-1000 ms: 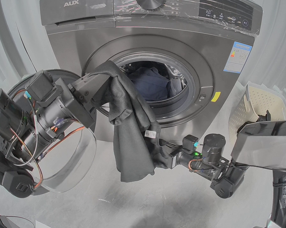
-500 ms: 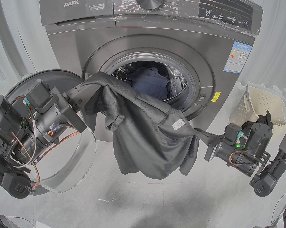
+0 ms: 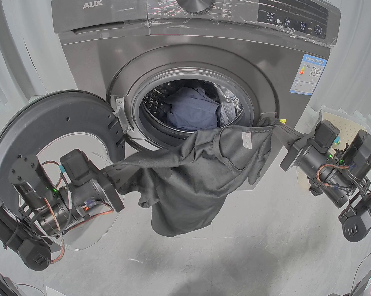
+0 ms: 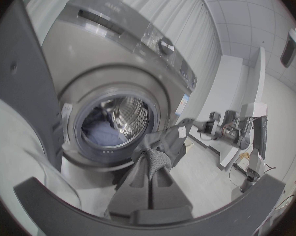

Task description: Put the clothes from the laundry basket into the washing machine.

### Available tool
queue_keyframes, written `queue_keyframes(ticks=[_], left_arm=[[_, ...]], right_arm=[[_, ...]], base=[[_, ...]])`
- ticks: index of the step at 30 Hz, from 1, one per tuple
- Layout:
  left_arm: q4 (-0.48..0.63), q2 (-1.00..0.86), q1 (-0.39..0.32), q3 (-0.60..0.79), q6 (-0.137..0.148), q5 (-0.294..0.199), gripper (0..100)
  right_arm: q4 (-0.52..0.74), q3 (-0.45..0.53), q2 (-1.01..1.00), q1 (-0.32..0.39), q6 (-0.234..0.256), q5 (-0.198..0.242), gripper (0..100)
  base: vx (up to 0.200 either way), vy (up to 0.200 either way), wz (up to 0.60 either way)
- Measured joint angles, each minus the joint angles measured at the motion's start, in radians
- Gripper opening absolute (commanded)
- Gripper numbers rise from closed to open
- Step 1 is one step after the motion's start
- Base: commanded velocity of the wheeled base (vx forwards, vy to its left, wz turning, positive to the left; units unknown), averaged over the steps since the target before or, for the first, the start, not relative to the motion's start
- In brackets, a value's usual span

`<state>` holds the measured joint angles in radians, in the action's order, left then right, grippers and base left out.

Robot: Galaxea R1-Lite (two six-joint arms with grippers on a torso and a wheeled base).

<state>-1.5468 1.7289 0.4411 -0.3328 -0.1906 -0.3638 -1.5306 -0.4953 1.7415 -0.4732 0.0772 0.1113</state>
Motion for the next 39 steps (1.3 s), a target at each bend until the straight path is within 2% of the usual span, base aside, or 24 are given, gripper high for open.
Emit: queue_keyframes(ticks=[10,11,22,28,39], left_arm=[[-0.004,0.165,0.021,0.040,0.004,-0.005,0],[-0.004,0.172,0.022,0.041,0.005,-0.005,100],[0.001,0.256,0.045,0.048,0.007,-0.005,100],[0.000,0.277,0.084,0.046,0.008,-0.004,100],[-0.001,0.335,0.188,-0.108,0.007,0.007,100]], right_arm=[[0.005,0.004,-0.042,-0.020,-0.002,0.004,0],[0.006,0.004,-0.043,-0.020,-0.002,0.004,0],[0.013,0.004,-0.048,-0.030,-0.001,-0.003,0],[0.015,-0.011,-0.041,-0.031,-0.001,-0.032,0],[0.013,-0.044,0.001,-0.031,0.001,-0.058,0]], base=[[0.000,0.000,0.00],[0.000,0.000,0.00],[0.000,0.000,0.00],[0.000,0.000,0.00],[0.000,0.000,0.00]])
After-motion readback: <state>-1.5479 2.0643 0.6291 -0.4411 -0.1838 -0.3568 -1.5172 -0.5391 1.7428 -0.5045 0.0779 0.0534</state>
